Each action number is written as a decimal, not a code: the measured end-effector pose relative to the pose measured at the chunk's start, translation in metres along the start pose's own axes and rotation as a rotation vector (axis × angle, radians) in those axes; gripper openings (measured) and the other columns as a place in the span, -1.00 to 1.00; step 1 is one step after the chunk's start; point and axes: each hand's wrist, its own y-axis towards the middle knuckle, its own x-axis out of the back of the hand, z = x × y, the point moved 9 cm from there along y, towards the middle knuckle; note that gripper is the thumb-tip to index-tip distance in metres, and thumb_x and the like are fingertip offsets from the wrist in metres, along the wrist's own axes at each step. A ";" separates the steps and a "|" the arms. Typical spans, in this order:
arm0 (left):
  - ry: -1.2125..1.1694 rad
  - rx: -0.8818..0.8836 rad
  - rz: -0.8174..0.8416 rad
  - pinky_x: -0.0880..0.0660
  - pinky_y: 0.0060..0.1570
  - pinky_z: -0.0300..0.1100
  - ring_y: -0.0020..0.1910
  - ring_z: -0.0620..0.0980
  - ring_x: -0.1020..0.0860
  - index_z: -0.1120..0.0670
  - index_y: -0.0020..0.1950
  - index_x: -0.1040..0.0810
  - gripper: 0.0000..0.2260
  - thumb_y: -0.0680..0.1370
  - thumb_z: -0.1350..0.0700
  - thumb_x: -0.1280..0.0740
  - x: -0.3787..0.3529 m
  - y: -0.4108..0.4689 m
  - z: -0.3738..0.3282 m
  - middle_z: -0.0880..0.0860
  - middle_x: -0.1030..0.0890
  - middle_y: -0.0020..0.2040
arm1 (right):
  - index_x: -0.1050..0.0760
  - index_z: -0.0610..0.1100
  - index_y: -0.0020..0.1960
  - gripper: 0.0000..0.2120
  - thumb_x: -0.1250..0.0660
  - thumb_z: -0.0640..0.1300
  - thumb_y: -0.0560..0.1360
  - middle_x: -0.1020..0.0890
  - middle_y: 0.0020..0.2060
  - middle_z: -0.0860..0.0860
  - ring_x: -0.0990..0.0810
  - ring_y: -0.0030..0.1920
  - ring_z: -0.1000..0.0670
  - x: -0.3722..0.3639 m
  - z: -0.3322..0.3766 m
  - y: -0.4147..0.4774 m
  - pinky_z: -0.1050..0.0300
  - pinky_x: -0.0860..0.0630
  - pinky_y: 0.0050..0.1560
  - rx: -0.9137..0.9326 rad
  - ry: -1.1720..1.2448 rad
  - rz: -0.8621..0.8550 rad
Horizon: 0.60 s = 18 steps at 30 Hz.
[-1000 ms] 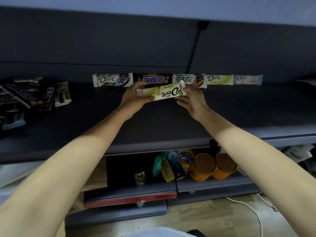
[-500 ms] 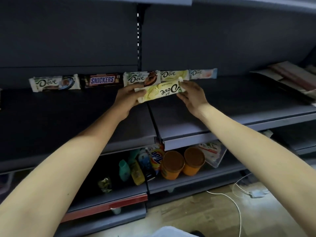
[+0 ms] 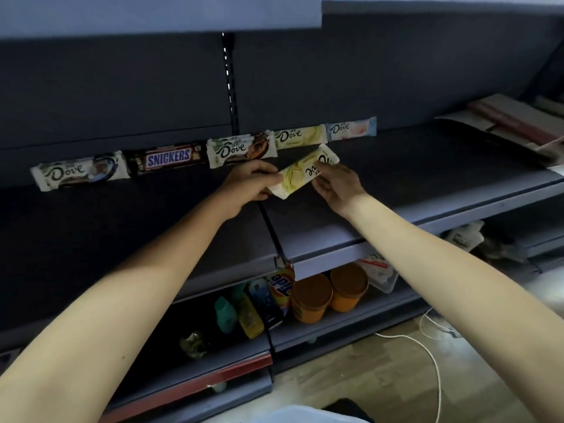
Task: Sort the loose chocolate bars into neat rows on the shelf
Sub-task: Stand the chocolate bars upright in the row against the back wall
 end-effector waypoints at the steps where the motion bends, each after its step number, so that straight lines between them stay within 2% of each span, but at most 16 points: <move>1: 0.027 0.001 0.013 -0.49 -0.22 -0.31 -0.20 -0.14 -0.53 0.04 0.00 -0.51 -0.90 0.51 0.15 -0.35 0.000 0.001 -0.002 -0.02 -0.57 -0.15 | -0.43 -0.14 -0.11 -0.92 -0.30 -0.27 0.51 -0.58 -0.20 -0.05 -0.56 -0.19 0.07 0.000 0.000 0.000 0.29 -0.54 -0.26 -0.003 -0.004 -0.010; 5: 0.125 0.002 0.040 -0.48 -0.18 -0.26 -0.17 -0.13 -0.53 -0.03 -0.06 -0.51 -0.96 0.53 0.12 -0.32 0.002 0.003 -0.003 -0.06 -0.57 -0.13 | -0.45 -0.13 -0.11 -0.93 -0.29 -0.27 0.52 -0.58 -0.20 -0.04 -0.56 -0.18 0.06 -0.003 0.003 -0.001 0.26 -0.54 -0.17 0.018 -0.053 0.025; 8: 0.115 -0.004 0.012 -0.46 -0.20 -0.28 -0.18 -0.13 -0.54 -0.01 0.09 -0.50 -0.85 0.53 0.05 -0.32 0.001 0.006 -0.006 -0.10 -0.57 -0.09 | -0.47 -0.16 -0.03 -0.94 -0.24 -0.27 0.55 -0.59 -0.18 -0.05 -0.56 -0.17 0.04 -0.015 0.013 -0.004 0.21 -0.53 -0.11 0.100 -0.203 0.150; 11: 0.107 -0.043 0.004 -0.44 -0.23 -0.29 -0.21 -0.15 -0.54 -0.02 0.16 -0.44 -0.77 0.53 -0.01 -0.31 -0.005 0.011 -0.018 -0.14 -0.56 -0.09 | -0.48 -0.25 0.17 -0.71 -0.35 -0.19 0.47 -0.61 0.02 -0.15 -0.60 0.02 -0.05 -0.029 0.026 -0.001 0.09 -0.53 0.08 0.210 -0.426 0.278; 12: 0.115 -0.060 0.004 -0.43 -0.25 -0.29 -0.23 -0.15 -0.53 -0.02 0.17 -0.44 -0.77 0.53 -0.01 -0.31 -0.008 0.013 -0.023 -0.14 -0.56 -0.10 | -0.48 -0.23 0.17 -0.63 -0.40 -0.14 0.41 -0.60 0.05 -0.15 -0.58 0.07 -0.06 -0.031 0.030 0.001 0.06 -0.49 0.14 0.239 -0.520 0.303; 15: 0.182 -0.102 0.007 -0.43 -0.28 -0.30 -0.30 -0.18 -0.54 0.02 0.14 -0.50 -0.80 0.54 0.04 -0.31 -0.019 0.024 -0.037 -0.08 -0.58 -0.15 | -0.45 -0.14 0.13 -0.69 -0.42 -0.16 0.43 -0.57 0.03 -0.07 -0.54 0.06 0.02 -0.034 0.041 0.008 0.11 -0.45 0.17 0.295 -0.748 0.393; 18: 0.142 -0.109 -0.054 -0.47 -0.36 -0.38 -0.44 -0.25 -0.55 0.09 0.08 -0.54 -0.86 0.53 0.13 -0.33 -0.030 0.037 -0.040 -0.05 -0.59 -0.22 | -0.44 -0.14 0.18 -0.69 -0.39 -0.16 0.46 -0.59 0.01 -0.02 -0.56 0.00 0.09 -0.027 0.054 0.019 0.17 -0.47 0.12 0.333 -0.870 0.408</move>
